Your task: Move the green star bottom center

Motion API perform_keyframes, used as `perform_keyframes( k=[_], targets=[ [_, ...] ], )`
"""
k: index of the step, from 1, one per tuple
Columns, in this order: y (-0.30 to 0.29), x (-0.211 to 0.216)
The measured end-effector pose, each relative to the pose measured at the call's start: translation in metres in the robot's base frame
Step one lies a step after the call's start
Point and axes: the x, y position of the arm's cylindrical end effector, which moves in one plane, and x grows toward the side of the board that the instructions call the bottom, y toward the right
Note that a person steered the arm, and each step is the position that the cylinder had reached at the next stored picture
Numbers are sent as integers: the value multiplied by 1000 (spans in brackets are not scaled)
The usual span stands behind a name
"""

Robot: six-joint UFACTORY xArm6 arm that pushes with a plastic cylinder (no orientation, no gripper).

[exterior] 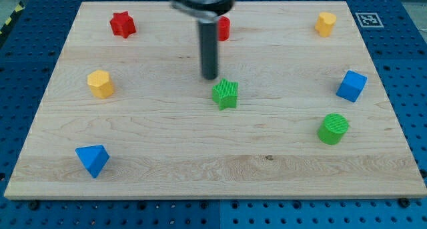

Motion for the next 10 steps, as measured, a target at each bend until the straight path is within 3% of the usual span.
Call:
perform_keyframes(
  k=[1, 2, 3, 4, 5, 7, 8, 9, 10],
  targets=[
    [86, 11],
    [79, 40],
    [49, 29],
    [38, -11],
    [24, 1],
    [20, 71],
    [22, 45],
    [10, 46],
    [-11, 76]
  ],
)
